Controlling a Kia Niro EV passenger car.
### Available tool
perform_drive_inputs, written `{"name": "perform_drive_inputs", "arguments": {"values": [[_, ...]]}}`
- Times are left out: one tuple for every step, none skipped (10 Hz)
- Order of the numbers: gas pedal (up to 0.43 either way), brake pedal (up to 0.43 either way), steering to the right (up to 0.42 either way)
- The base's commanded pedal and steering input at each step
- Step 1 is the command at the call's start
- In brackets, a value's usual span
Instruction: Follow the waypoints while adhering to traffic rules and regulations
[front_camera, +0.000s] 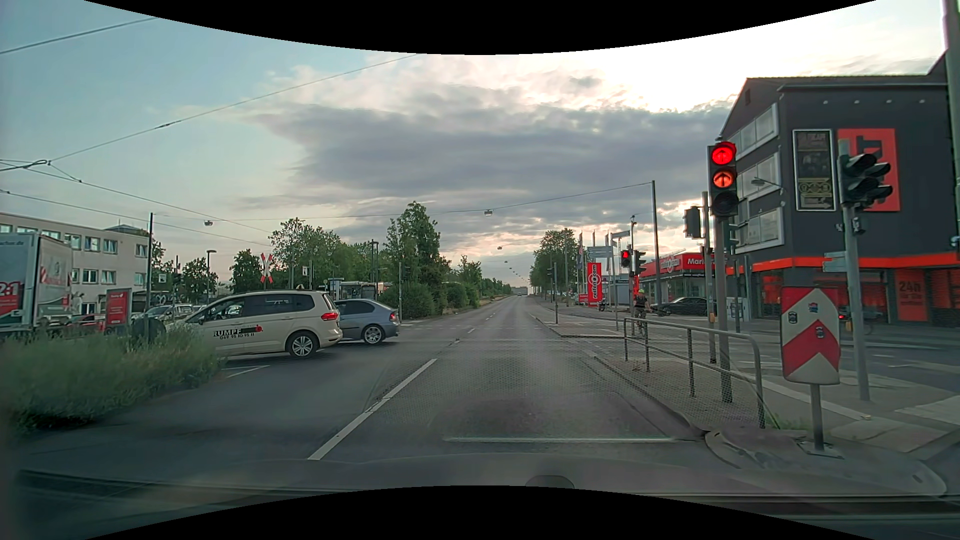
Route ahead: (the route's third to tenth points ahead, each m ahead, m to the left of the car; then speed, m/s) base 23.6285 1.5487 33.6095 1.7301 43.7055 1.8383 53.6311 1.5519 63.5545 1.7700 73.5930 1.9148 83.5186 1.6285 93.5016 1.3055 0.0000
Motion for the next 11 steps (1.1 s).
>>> {"name": "perform_drive_inputs", "arguments": {"values": [[0.000,0.268,-0.004],[0.000,0.268,-0.004],[0.000,0.159,-0.004],[0.000,0.000,-0.004],[0.000,0.000,-0.004],[0.000,0.000,-0.004],[0.000,0.000,-0.004],[0.087,0.000,-0.004],[0.220,0.000,-0.004],[0.280,0.000,-0.004],[0.311,0.000,-0.004]]}}
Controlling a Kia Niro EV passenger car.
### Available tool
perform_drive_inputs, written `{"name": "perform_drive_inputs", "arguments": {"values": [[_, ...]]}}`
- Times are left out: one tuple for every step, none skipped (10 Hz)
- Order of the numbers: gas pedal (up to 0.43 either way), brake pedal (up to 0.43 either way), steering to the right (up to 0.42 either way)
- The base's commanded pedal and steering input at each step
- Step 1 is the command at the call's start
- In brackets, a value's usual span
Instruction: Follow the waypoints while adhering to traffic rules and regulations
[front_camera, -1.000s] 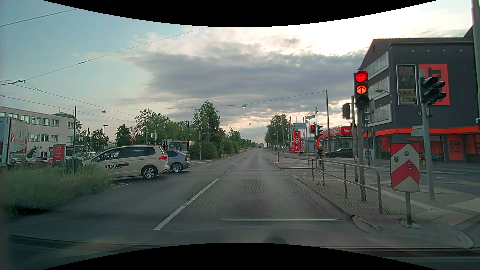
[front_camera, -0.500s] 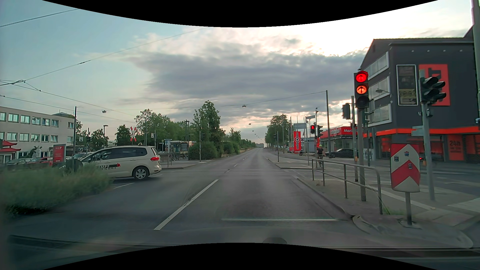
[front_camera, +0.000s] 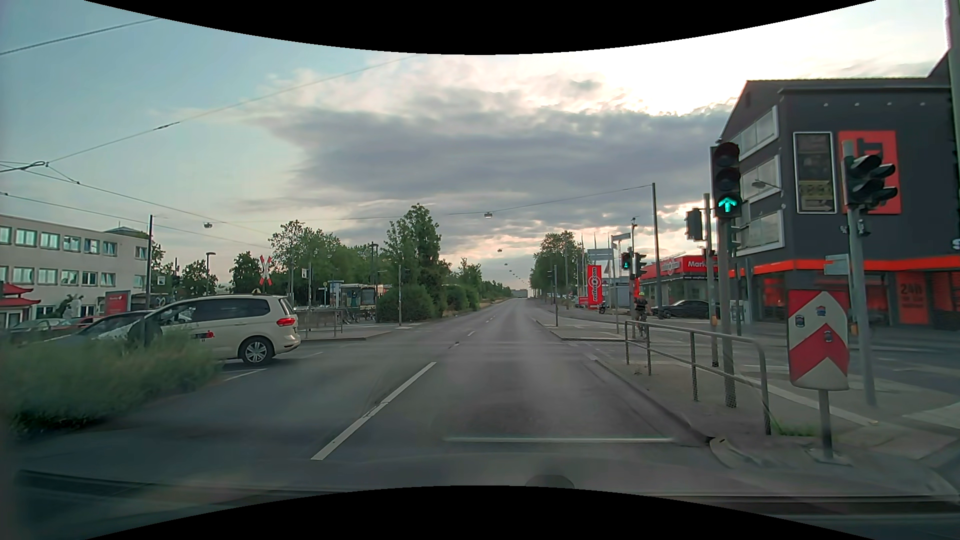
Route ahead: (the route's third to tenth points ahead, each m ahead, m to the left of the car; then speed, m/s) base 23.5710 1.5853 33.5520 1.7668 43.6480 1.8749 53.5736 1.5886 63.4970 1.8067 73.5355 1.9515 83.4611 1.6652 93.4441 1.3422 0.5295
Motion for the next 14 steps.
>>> {"name": "perform_drive_inputs", "arguments": {"values": [[0.370,0.000,-0.004],[0.398,0.000,-0.004],[0.429,0.000,-0.004],[0.461,0.000,-0.004],[0.480,0.000,-0.004],[0.488,0.000,-0.004],[0.500,0.000,-0.004],[0.512,0.000,-0.004],[0.520,0.000,-0.004],[0.520,0.000,-0.004],[0.520,0.000,-0.004],[0.520,0.000,-0.004],[0.520,0.000,-0.004],[0.520,0.000,-0.004]]}}
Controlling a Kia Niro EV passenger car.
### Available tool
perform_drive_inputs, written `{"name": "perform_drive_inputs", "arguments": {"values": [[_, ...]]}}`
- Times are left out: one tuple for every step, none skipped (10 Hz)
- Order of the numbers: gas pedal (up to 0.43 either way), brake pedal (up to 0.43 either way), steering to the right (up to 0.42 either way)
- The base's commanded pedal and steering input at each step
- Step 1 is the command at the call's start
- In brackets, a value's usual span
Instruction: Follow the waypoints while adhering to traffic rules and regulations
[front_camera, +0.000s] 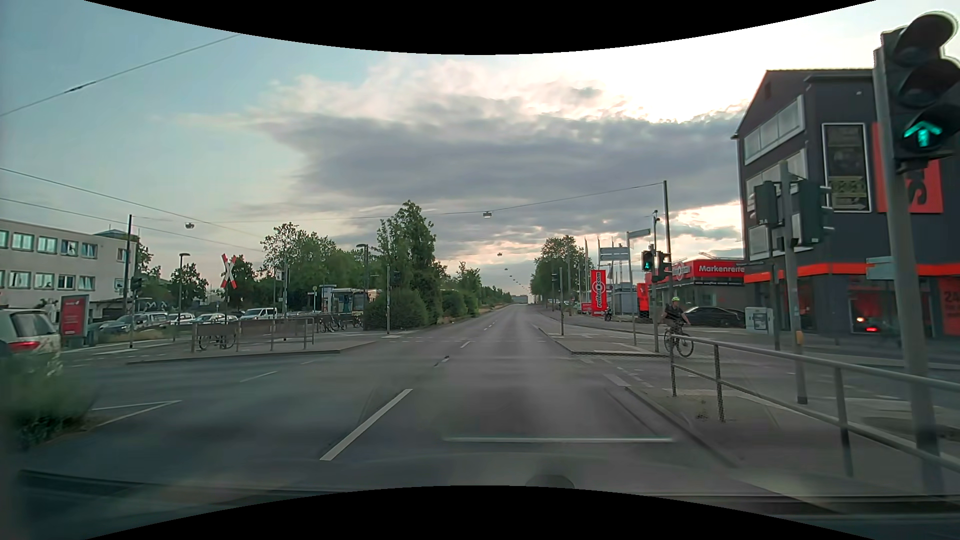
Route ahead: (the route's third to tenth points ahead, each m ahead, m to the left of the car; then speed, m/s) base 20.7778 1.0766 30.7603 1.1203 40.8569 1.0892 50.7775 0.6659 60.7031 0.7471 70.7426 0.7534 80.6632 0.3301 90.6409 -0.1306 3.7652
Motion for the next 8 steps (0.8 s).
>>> {"name": "perform_drive_inputs", "arguments": {"values": [[0.520,0.000,-0.004],[0.520,0.000,-0.004],[0.520,0.000,-0.004],[0.520,0.000,-0.004],[0.520,0.000,-0.004],[0.520,0.000,-0.004],[0.520,0.000,-0.004],[0.520,0.000,-0.004]]}}
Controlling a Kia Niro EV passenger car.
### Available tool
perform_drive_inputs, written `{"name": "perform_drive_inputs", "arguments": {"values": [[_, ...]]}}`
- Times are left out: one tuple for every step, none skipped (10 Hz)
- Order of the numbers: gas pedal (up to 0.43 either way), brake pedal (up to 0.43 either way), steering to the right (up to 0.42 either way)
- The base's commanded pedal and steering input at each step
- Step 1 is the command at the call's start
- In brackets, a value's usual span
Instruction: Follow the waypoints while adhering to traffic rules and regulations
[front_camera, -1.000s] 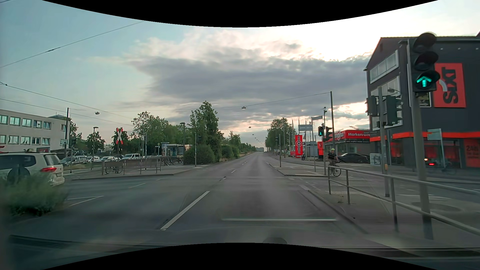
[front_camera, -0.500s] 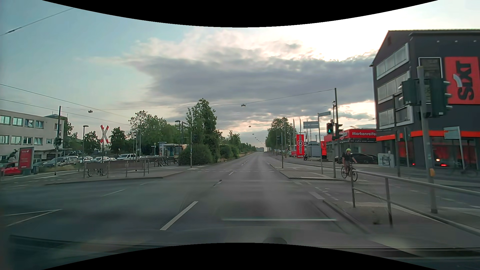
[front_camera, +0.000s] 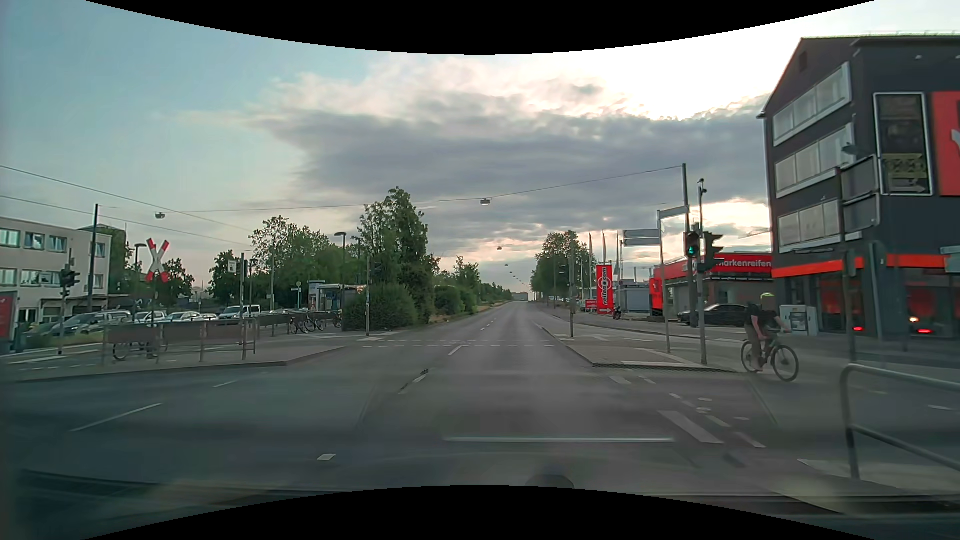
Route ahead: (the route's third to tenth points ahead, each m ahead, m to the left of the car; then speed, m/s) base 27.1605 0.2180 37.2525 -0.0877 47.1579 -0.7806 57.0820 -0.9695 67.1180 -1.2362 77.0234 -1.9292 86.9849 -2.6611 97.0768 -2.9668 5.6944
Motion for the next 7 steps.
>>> {"name": "perform_drive_inputs", "arguments": {"values": [[0.520,0.000,-0.004],[0.520,0.000,-0.004],[0.512,0.000,-0.004],[0.488,0.000,-0.004],[0.469,0.000,-0.004],[0.449,0.000,-0.004],[0.421,0.000,-0.004]]}}
